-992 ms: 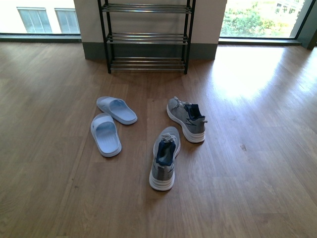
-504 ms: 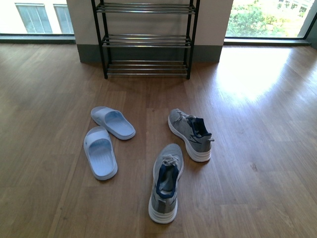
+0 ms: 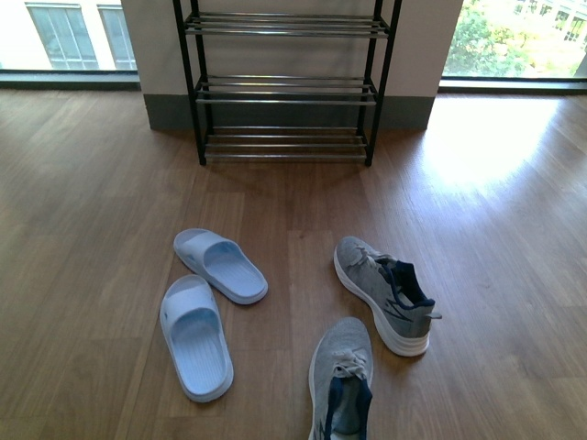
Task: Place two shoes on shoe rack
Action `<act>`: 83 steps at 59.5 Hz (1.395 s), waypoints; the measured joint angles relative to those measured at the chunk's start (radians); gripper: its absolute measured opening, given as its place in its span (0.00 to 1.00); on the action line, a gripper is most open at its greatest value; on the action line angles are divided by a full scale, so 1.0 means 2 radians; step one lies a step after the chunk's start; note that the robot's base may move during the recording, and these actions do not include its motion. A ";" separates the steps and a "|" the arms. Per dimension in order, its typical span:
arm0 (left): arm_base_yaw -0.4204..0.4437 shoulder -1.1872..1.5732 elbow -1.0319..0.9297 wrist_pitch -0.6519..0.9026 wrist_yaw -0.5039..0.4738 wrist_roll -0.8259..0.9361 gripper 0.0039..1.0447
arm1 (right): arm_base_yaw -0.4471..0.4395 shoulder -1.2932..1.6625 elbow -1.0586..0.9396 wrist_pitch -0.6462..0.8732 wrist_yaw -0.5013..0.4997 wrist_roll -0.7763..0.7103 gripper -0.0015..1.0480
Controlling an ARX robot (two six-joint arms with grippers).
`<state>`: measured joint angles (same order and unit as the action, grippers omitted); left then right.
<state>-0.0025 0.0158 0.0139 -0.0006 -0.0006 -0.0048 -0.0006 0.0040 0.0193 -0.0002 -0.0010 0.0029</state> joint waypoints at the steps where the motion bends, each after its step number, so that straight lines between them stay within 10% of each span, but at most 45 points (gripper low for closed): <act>1: 0.000 0.000 0.000 0.000 0.000 0.000 0.91 | 0.000 0.000 0.000 0.000 0.000 0.000 0.91; 27: 0.000 0.000 0.000 0.000 0.000 0.000 0.91 | -0.001 0.031 0.012 -0.036 0.006 -0.014 0.91; 56: 0.000 0.000 0.000 0.000 0.000 0.000 0.91 | -0.046 0.774 0.147 0.273 -0.004 -0.023 0.91; 83: 0.000 0.000 0.000 0.000 0.000 0.000 0.91 | 0.019 1.131 0.315 0.251 0.032 0.075 0.91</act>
<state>-0.0025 0.0158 0.0139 -0.0006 -0.0002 -0.0048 0.0372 2.2662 0.6491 0.5026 0.0624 0.1520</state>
